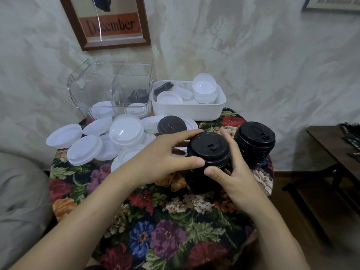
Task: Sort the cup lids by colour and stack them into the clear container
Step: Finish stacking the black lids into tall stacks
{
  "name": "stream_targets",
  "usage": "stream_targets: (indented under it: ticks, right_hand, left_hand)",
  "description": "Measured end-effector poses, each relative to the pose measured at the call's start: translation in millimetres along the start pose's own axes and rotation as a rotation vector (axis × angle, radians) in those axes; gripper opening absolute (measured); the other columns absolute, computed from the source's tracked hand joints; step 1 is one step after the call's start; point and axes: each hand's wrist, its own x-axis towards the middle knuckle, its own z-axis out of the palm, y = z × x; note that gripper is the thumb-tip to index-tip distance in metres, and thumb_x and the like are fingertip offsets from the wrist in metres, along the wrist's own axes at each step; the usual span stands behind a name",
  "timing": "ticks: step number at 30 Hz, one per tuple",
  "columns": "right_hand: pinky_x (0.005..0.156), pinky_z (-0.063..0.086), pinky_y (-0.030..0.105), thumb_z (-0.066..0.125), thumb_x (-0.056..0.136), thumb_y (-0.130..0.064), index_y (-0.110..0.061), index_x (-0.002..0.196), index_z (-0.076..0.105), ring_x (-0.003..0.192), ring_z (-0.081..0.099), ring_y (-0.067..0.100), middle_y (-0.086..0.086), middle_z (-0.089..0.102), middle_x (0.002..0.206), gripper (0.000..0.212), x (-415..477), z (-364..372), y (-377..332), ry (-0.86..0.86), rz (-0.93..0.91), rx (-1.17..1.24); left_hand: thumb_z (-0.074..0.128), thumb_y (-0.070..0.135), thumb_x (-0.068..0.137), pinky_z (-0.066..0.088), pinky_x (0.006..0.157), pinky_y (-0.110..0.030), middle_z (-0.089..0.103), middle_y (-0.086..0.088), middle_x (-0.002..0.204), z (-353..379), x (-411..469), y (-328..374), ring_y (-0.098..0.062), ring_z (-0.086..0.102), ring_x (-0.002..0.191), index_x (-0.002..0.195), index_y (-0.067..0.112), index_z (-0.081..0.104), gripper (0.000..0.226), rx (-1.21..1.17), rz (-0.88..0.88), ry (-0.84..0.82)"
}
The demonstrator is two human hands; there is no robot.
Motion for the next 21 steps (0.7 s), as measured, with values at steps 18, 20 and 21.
stream_targets:
  ticks: [18, 20, 21]
  right_hand:
    - [0.097, 0.049, 0.018, 0.075, 0.077, -0.056, -0.035, 0.14, 0.051, 0.122, 0.06, 0.0, -0.022, 0.063, 0.129, 0.07, 9.6, -5.4, -8.6, 0.015, -0.023, -0.018]
    - [0.098, 0.048, 0.019, 0.076, 0.076, -0.057, -0.037, 0.141, 0.05, 0.123, 0.06, 0.001, -0.021, 0.062, 0.132, 0.073, 10.6, -6.3, -9.4, 0.009, -0.034, -0.045]
    - [0.097, 0.047, 0.015, 0.076, 0.078, -0.056, -0.039, 0.143, 0.049, 0.124, 0.059, -0.001, -0.023, 0.061, 0.133, 0.073, 11.0, -6.5, -10.3, 0.003, -0.035, -0.05]
  left_hand:
    - [0.086, 0.036, 0.082, 0.041, 0.117, -0.04, 0.059, 0.024, 0.141, 33.6, -7.6, -19.0, -0.001, 0.051, 0.136, 0.148, 0.047, 0.043, 0.08, -0.131, -0.016, 0.123]
    - [0.086, 0.033, 0.082, 0.041, 0.116, -0.04, 0.059, 0.022, 0.141, 33.4, -7.4, -19.0, -0.002, 0.052, 0.136, 0.148, 0.045, 0.044, 0.079, -0.14, -0.015, 0.125]
    - [0.087, 0.032, 0.082, 0.041, 0.116, -0.039, 0.059, 0.023, 0.141, 33.5, -7.2, -19.2, -0.002, 0.051, 0.136, 0.148, 0.045, 0.044, 0.08, -0.142, -0.018, 0.125]
